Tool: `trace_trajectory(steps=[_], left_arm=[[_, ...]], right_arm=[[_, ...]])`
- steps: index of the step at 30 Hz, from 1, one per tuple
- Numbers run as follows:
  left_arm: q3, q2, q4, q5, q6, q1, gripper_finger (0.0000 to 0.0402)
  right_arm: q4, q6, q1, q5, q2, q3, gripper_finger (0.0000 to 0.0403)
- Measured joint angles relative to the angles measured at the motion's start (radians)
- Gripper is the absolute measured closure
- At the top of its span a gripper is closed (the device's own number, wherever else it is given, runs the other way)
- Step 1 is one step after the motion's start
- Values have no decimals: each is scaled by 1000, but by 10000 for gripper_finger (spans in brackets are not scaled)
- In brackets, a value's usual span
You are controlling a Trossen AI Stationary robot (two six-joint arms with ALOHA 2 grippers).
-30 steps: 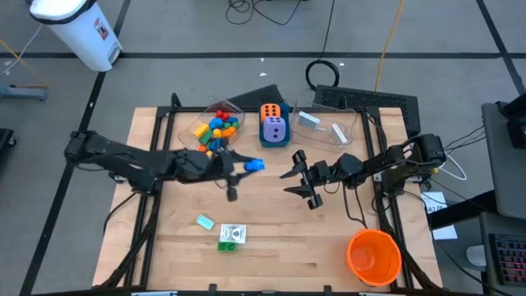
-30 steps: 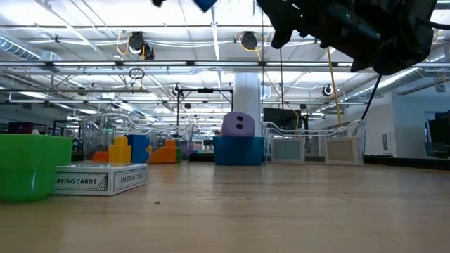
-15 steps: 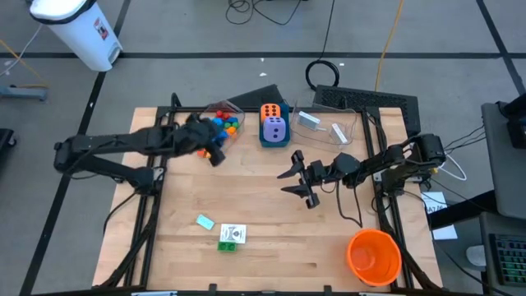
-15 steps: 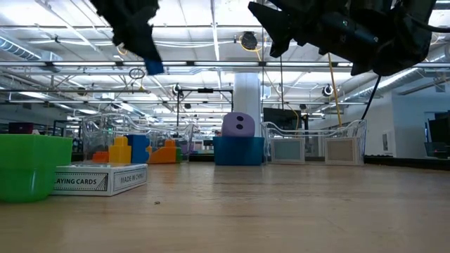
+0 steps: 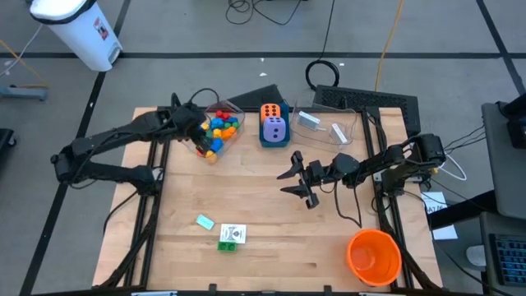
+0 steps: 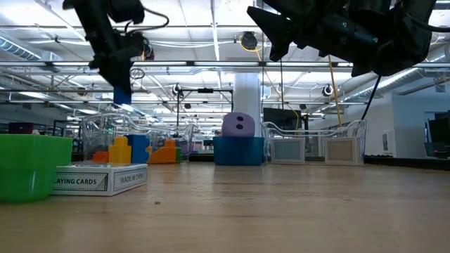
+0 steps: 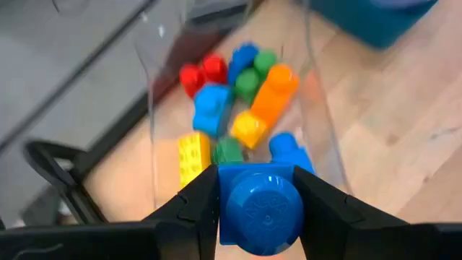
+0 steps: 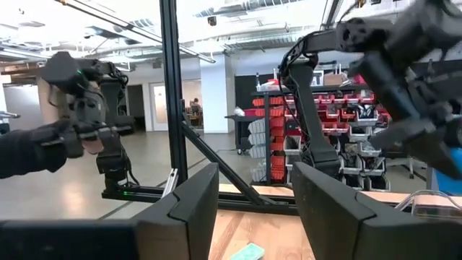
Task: Pick & Place Toys
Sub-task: Put the blue game piece into the left transparent bin, then put the light blue game piece into the left transparent bin
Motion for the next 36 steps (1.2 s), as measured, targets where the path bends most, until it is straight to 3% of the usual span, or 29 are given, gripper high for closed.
trace_trajectory(steps=[5,12,17,22,28,36], left_arm=[[-103,-1,51,84,19,97,268],[-268,-5,173,174,50,216,237],[-340,-5,269,230,76,288,263],[-382,-5,303,279,91,344,267],[-400,-6,305,307,106,369,227],[-402,-4,336,309,102,369,220]], right_arm=[[0,0,0,0,0,0,233],[-3,0,0,0,0,0,238],[-3,-2,0,1,0,0,238],[-3,-7,0,1,1,0,238],[-2,-8,0,3,1,0,238],[-3,-8,0,28,1,0,238]])
